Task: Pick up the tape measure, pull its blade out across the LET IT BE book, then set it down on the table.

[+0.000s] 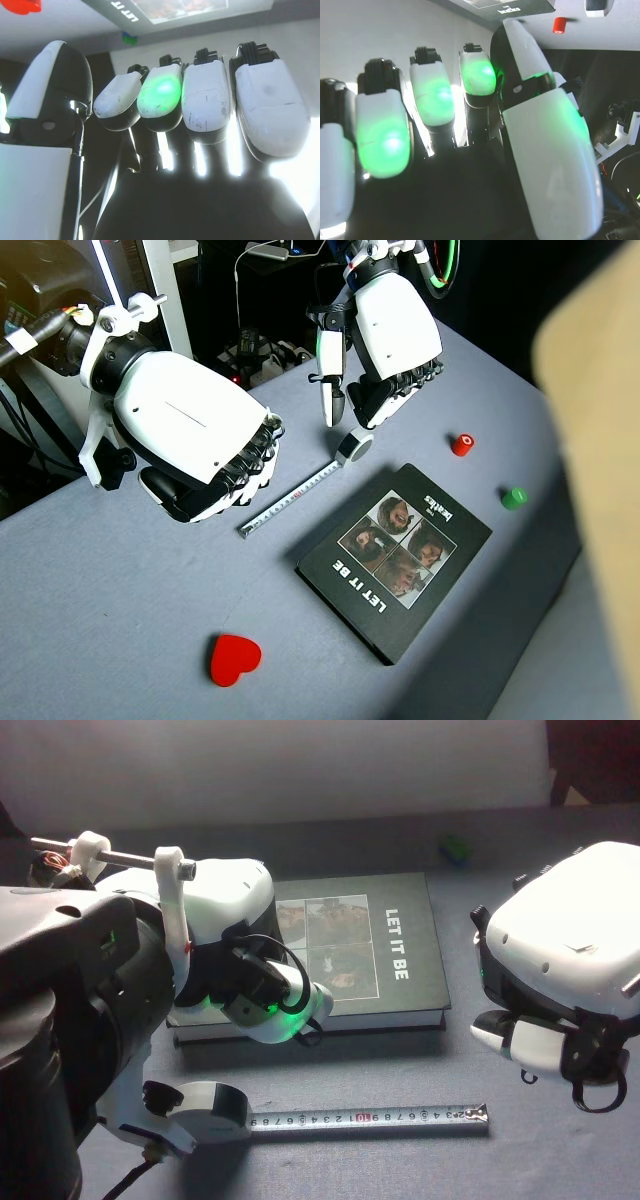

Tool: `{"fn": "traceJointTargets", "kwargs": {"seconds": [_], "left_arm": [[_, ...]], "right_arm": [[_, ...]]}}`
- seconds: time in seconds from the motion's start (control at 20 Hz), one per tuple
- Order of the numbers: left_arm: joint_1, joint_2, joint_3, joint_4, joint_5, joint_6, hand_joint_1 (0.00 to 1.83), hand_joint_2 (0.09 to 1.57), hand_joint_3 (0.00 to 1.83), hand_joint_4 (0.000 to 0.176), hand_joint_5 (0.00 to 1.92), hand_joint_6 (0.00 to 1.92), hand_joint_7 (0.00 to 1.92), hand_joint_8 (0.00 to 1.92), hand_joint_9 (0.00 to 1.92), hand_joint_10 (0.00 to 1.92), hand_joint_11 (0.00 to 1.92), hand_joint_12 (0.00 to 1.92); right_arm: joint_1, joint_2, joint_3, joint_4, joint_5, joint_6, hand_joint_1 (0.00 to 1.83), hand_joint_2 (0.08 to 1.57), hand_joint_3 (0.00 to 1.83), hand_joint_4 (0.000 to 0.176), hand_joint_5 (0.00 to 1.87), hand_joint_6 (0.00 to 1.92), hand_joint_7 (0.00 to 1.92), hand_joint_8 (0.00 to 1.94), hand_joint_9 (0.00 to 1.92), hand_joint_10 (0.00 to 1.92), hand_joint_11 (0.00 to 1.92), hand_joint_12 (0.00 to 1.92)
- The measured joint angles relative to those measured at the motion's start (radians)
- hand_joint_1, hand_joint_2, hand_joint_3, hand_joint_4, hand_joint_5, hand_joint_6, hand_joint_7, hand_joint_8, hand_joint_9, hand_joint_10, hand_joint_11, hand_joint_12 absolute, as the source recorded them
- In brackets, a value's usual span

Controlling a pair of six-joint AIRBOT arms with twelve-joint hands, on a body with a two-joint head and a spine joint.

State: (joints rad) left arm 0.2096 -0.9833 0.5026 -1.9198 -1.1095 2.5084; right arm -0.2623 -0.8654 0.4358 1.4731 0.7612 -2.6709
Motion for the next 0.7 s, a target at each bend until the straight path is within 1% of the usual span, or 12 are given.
{"fn": "traceJointTargets", "kwargs": {"seconds": [0.05, 0.1, 0.15, 0.2, 0.25, 0.3, 0.35, 0.4, 0.45, 0.55, 0.65, 0.7], "left_arm": [[0.0, 0.0, 0.0, 0.0, 0.0, 0.0, 0.65, 1.11, 0.13, 0.0, 1.03, 1.28, 1.04, 1.15, 0.82, 1.18, 0.42, 1.4], [0.0, 0.0, 0.0, -0.003, 0.001, -0.001, 0.67, 1.35, 0.03, 0.0, 1.05, 0.78, 1.05, 0.49, 0.98, 0.75, 0.7, 1.21], [-0.001, 0.0, 0.0, 0.0, 0.001, 0.002, 0.48, 1.41, 0.0, 0.0, 0.96, 0.23, 0.68, 0.03, 0.72, 0.2, 0.48, 1.02], [-0.001, 0.0, 0.0, -0.003, 0.0, 0.0, 0.42, 1.39, 0.0, 0.0, 0.91, 0.1, 0.65, 0.01, 0.67, 0.08, 0.46, 0.93], [-0.001, 0.0, 0.0, -0.003, 0.0, 0.0, 0.32, 1.34, 0.0, 0.0, 0.77, 0.01, 0.55, 0.0, 0.56, 0.0, 0.39, 0.76], [-0.007, 0.0, 0.0, -0.005, -0.002, 0.0, 0.23, 1.28, 0.0, 0.061, 0.51, 0.0, 0.32, 0.0, 0.36, 0.0, 0.26, 0.69], [-0.013, 0.0, 0.0, -0.01, -0.003, 0.002, 0.16, 1.23, 0.0, 0.092, 0.38, 0.0, 0.22, 0.0, 0.27, 0.0, 0.15, 0.68], [-0.02, 0.0, 0.0, -0.014, -0.003, 0.005, 0.12, 1.2, 0.0, 0.101, 0.31, 0.0, 0.19, 0.0, 0.23, 0.0, 0.12, 0.68], [-0.029, 0.002, 0.0, -0.027, -0.002, 0.013, 0.09, 1.19, 0.0, 0.103, 0.29, 0.0, 0.17, 0.0, 0.2, 0.0, 0.11, 0.68], [-0.035, 0.013, 0.0, -0.043, 0.015, 0.015, 0.06, 1.19, 0.0, 0.103, 0.31, 0.01, 0.15, 0.0, 0.16, 0.0, 0.05, 0.66], [-0.044, 0.04, -0.001, -0.067, 0.035, 0.035, 0.06, 1.2, 0.0, 0.097, 0.35, 0.02, 0.15, 0.0, 0.17, 0.01, 0.1, 0.69], [-0.046, 0.062, -0.003, -0.077, 0.053, 0.035, 0.06, 1.2, 0.0, 0.096, 0.37, 0.02, 0.15, 0.0, 0.18, 0.01, 0.11, 0.7]], "right_arm": [[0.0, 0.0, 0.0, 0.0, 0.0, 0.0, 0.44, 1.01, 0.1, 0.0, 0.29, 0.41, 0.5, 0.55, 0.48, 0.77, 0.49, 1.24], [-0.003, 0.001, -0.001, 0.0, 0.001, -0.005, 0.72, 1.05, 0.01, 0.021, 0.24, 0.07, 0.45, 0.06, 0.46, 0.2, 0.25, 1.09], [-0.003, 0.001, -0.001, 0.01, 0.0, -0.003, 0.67, 1.1, 0.0, 0.053, 0.25, 0.01, 0.36, 0.0, 0.39, 0.04, 0.09, 1.1], [-0.003, 0.001, -0.001, 0.01, -0.003, -0.005, 0.55, 1.16, 0.01, 0.073, 0.23, 0.0, 0.28, 0.0, 0.33, 0.01, 0.03, 1.11], [-0.004, 0.001, -0.001, 0.007, 0.001, -0.01, 0.36, 1.21, 0.01, 0.084, 0.26, 0.01, 0.23, 0.0, 0.27, 0.0, 0.0, 1.02], [-0.004, 0.001, -0.001, 0.0, 0.002, -0.011, 0.22, 1.2, 0.0, 0.088, 0.23, 0.0, 0.17, 0.0, 0.22, 0.0, 0.0, 0.92], [-0.004, 0.001, -0.001, -0.001, 0.0, -0.011, 0.18, 1.2, 0.0, 0.102, 0.21, 0.0, 0.14, 0.0, 0.18, 0.0, 0.0, 0.84], [-0.004, 0.001, -0.001, 0.002, -0.002, -0.012, 0.15, 1.2, 0.0, 0.107, 0.2, 0.0, 0.14, 0.0, 0.15, 0.0, 0.0, 0.81], [-0.004, 0.001, -0.001, 0.003, -0.003, -0.013, 0.14, 1.2, 0.0, 0.107, 0.22, 0.01, 0.18, 0.02, 0.18, 0.01, 0.0, 0.81], [-0.004, 0.001, -0.001, 0.002, -0.003, -0.019, 0.13, 1.22, 0.0, 0.128, 0.23, 0.0, 0.25, 0.01, 0.24, 0.01, 0.0, 0.9], [-0.004, 0.002, -0.001, 0.003, -0.002, -0.022, 0.13, 1.21, 0.0, 0.131, 0.21, 0.0, 0.21, 0.0, 0.21, 0.0, 0.0, 0.84], [-0.004, 0.002, -0.001, 0.003, -0.003, -0.022, 0.1, 1.21, 0.0, 0.132, 0.18, 0.0, 0.16, 0.0, 0.16, 0.0, 0.0, 0.77]]}}
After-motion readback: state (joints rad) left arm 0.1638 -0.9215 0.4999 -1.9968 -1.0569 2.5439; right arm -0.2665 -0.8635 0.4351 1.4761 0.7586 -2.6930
